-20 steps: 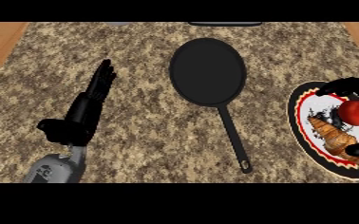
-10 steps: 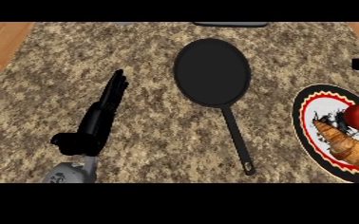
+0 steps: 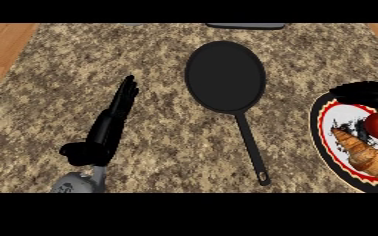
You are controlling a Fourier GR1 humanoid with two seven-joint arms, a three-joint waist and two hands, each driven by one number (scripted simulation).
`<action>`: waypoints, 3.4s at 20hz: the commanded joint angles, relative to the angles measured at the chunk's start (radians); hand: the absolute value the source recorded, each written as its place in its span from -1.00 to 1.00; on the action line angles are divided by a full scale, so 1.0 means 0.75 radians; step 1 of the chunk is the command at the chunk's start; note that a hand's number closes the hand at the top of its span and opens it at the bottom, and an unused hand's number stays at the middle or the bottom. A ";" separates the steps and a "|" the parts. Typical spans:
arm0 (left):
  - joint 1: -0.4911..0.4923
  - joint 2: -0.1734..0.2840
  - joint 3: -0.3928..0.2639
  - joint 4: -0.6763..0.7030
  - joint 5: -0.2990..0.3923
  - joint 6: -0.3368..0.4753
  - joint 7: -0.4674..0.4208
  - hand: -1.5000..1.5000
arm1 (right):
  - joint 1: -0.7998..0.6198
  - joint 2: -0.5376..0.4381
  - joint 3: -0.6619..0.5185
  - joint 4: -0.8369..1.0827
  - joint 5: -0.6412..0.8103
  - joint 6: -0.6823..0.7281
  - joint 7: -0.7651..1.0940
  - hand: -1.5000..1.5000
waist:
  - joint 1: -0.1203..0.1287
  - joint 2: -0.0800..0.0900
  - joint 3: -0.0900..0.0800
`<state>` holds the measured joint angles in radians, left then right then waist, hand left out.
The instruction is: Pick the croissant from the plate and place it in the pan
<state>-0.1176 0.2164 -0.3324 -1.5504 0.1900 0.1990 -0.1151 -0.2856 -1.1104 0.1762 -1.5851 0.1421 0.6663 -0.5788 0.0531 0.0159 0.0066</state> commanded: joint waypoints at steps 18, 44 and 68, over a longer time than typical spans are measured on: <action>0.005 -0.029 0.074 0.054 -0.018 -0.043 -0.014 0.00 | -0.148 0.093 0.453 0.659 0.848 -0.537 -0.737 -1.00 | -0.050 -0.016 -0.008; 0.088 -0.058 0.120 -0.040 -0.080 -0.071 0.012 0.00 | -0.184 0.403 0.571 1.021 1.164 -0.915 -0.737 1.00 | -0.059 -0.019 -0.007; 0.102 -0.065 0.141 0.026 -0.093 -0.063 0.016 0.00 | -0.456 1.254 0.101 0.805 0.896 -0.997 0.675 1.00 | -0.104 -0.099 -0.021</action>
<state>-0.0418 0.1680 -0.2304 -1.5362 0.1210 0.1460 -0.1096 -0.5776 -0.3183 0.2983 -0.9266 0.8203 0.0205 -0.2814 -0.0301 -0.0531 -0.0209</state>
